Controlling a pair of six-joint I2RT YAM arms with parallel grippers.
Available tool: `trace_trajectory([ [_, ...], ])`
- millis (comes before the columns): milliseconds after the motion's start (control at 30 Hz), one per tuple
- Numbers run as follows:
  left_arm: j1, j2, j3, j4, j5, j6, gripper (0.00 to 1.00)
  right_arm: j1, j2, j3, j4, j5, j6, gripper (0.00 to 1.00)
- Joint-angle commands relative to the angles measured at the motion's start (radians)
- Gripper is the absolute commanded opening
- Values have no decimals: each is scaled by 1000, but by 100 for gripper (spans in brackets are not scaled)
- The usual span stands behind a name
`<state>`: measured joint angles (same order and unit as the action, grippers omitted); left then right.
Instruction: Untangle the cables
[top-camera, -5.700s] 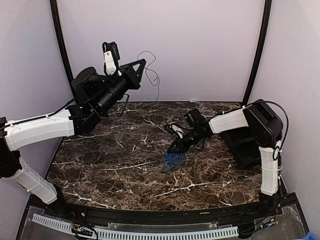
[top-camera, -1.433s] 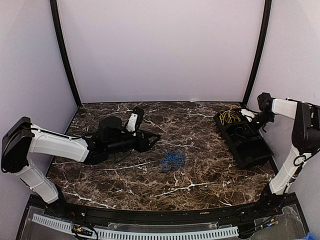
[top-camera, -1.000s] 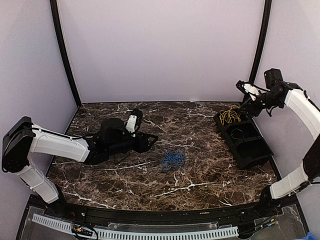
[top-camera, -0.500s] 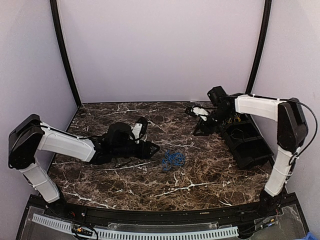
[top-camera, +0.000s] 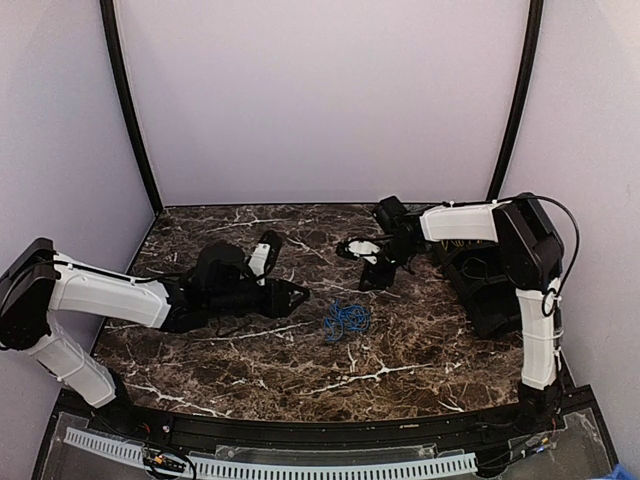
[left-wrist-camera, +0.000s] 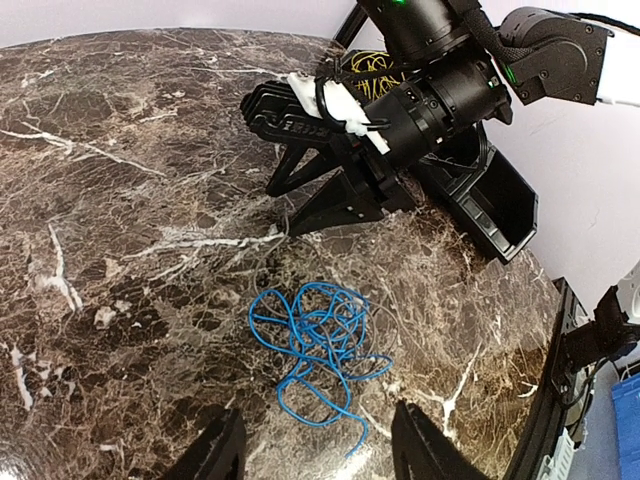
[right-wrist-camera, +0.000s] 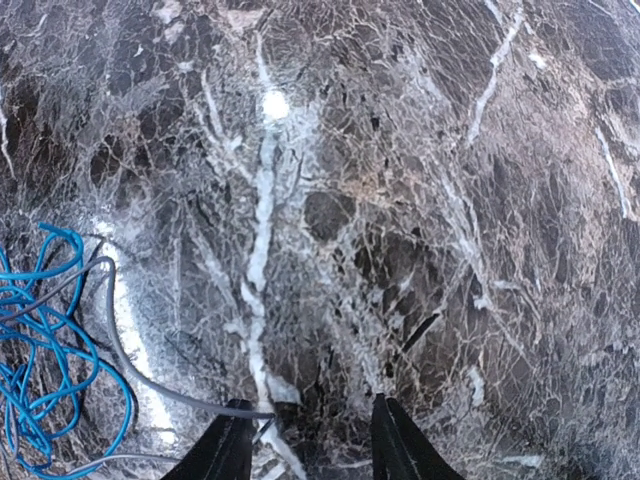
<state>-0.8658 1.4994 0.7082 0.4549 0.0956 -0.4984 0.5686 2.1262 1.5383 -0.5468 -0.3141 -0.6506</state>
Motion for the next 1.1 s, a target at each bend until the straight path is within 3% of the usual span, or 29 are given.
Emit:
trace_trajectory([
  [0, 2, -39, -45, 32, -21, -6, 53, 12, 29, 63, 35, -39, 11, 39],
  [200, 3, 10, -30, 61, -52, -18, 53, 14, 45, 141, -55, -171, -11, 0],
  [533, 3, 86, -6, 292, -123, 120, 54, 67, -243, 79, -137, -168, -8, 0],
  [633, 2, 119, 29, 267, -114, 109, 54, 71, -274, 35, -91, -99, -16, 28],
  [800, 0, 84, -20, 300, -62, 54, 53, 59, -201, 17, -59, -33, -91, 45],
  [1067, 0, -74, -97, 218, -119, 24, 53, 57, -38, 62, -9, 53, -159, 47],
])
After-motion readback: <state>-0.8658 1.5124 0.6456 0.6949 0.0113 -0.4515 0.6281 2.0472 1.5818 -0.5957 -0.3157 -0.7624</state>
